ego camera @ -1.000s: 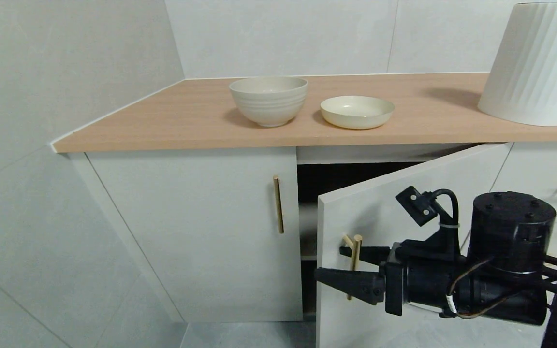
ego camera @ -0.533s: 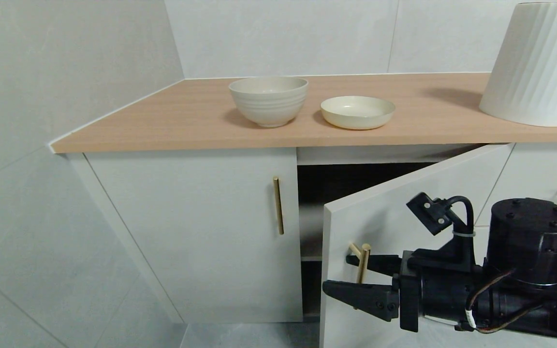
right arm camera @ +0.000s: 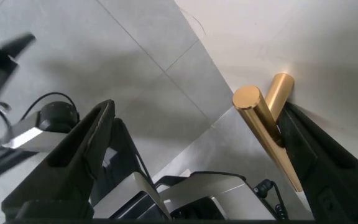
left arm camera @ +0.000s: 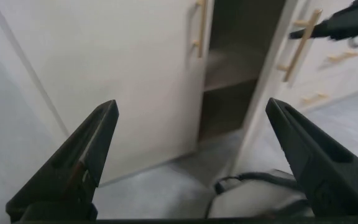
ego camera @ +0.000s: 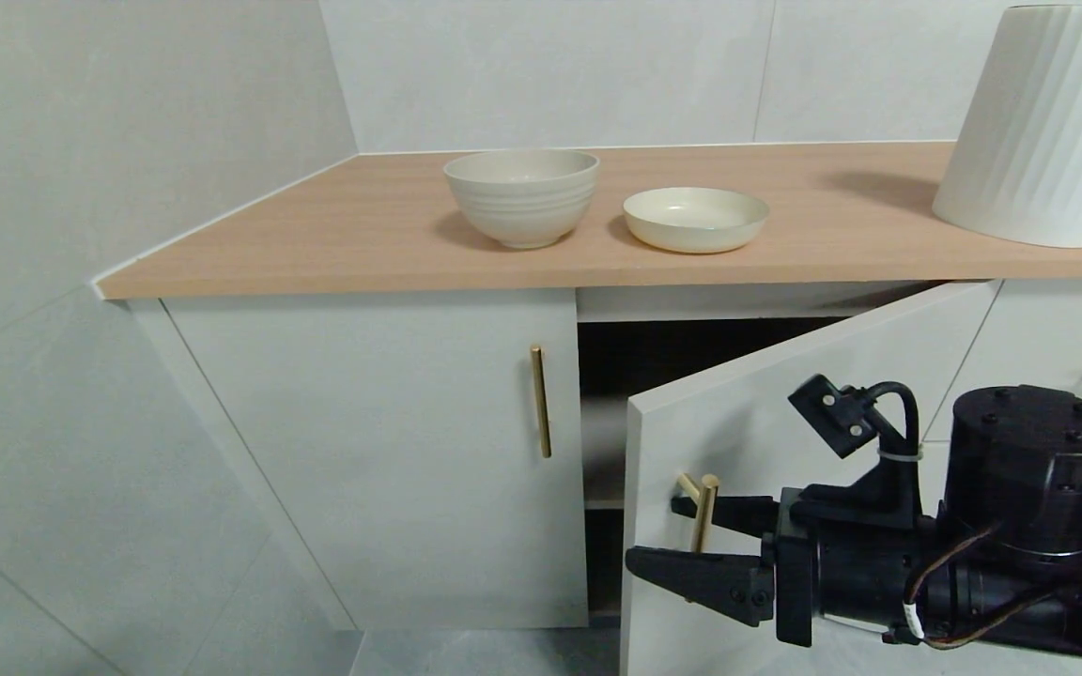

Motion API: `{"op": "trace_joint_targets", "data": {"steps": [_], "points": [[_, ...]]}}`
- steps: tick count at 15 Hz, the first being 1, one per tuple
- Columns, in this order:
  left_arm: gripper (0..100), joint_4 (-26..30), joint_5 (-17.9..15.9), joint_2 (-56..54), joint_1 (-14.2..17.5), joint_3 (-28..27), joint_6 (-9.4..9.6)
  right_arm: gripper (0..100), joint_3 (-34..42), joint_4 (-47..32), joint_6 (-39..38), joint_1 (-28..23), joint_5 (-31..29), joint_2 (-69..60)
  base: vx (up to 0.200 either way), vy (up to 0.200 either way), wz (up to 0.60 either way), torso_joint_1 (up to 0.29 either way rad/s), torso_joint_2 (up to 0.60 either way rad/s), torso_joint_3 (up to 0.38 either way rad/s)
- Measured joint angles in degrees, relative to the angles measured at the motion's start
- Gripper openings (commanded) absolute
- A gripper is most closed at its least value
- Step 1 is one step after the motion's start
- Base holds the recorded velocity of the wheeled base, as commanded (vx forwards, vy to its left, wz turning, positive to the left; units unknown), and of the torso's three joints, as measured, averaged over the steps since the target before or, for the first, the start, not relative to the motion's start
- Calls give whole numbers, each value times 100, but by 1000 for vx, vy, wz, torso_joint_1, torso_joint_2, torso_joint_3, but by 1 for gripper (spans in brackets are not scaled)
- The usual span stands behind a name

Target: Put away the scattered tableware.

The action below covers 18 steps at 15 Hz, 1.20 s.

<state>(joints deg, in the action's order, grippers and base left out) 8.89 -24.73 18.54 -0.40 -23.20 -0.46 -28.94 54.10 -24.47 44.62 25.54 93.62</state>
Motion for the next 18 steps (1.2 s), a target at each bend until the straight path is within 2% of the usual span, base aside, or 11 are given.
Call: {"op": "trace_joint_targets", "data": {"steps": [4,6,8,13,16,18], "points": [[100,-271,-573,1748,-196,-808,22,100,0,4,0,0,5,1,0,0,0,0,0,0],[100,-635,-690,2517,-436,-1026,15,100,0,4,0,2,7,1,0,0,0,0,0,0],[100,-1175,-720,3338,-824,-1119,-40,100,0,1,2,34,0,0,0,0,0,0,0,0],[100,-2432,-731,5359,-1877,-1003,-218,100,13,9,4,67,-17,-5,0,0,0,0,0,0],[100,-3992,-709,6535,-2225,-596,-319,100,15,9,4,72,-12,-5,0,0,0,0,0,0],[100,-4441,-703,7027,-2426,-402,-706,100,20,9,2,72,-12,-2,0,0,0,0,0,0]]}}
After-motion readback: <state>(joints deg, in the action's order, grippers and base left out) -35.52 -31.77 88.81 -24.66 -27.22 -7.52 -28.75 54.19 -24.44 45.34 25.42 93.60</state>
